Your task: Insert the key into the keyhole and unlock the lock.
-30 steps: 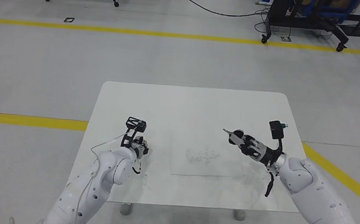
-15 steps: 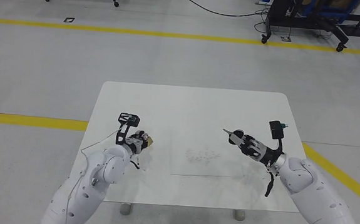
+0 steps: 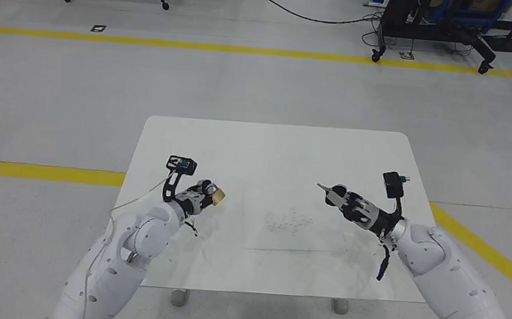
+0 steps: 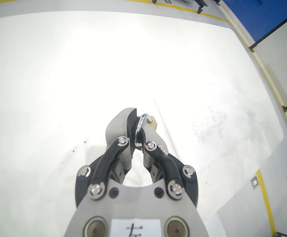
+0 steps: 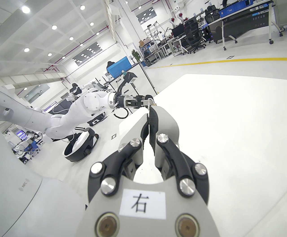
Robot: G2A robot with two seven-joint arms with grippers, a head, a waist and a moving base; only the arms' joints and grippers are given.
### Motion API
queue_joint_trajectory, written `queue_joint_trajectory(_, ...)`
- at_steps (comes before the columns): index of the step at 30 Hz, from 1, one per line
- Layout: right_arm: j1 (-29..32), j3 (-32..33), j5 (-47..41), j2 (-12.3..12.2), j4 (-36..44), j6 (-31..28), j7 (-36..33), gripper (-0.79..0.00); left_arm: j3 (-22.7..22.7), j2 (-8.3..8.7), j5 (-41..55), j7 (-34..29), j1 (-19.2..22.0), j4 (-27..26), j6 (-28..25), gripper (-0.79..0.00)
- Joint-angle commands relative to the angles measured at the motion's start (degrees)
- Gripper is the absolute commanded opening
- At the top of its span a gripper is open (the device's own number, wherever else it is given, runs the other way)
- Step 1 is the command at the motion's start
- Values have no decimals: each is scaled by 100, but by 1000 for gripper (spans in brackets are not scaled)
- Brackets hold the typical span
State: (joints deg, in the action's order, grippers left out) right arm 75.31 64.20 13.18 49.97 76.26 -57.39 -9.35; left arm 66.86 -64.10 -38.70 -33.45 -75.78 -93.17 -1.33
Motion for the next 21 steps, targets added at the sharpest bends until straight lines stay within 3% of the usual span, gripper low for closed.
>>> queue_joint_trajectory(1, -123, -188, -9, 78, 73, 375, 11, -785, 165, -40, 1643, -92, 177, 511, -647, -785)
queue_joint_trajectory(6, -694, -819, -317, 335, -124, 227, -72, -785, 136, -173, 4419, -1019, 753, 1816, -2045, -785)
queue_joint_trajectory(10, -1044, -1114, -592, 503, -303, 415, -38, -785, -138, -279, 5218, -1748, 1343, 2529, -2455, -785)
queue_joint_trajectory(16, -1044, -1114, -592, 503, -303, 415, -38, -785, -138, -279, 5218, -1748, 1343, 2529, -2455, -785)
queue_joint_trajectory(18, -1044, -1114, -592, 503, -303, 415, -38, -785, -121, -260, 5056, -1648, 1279, 2561, -2222, -785)
queue_joint_trajectory(21, -1008, -1216, -629, 536, -233, 570, -102, -785, 10, -276, 6338, -2212, 1212, 2856, -1630, -785)
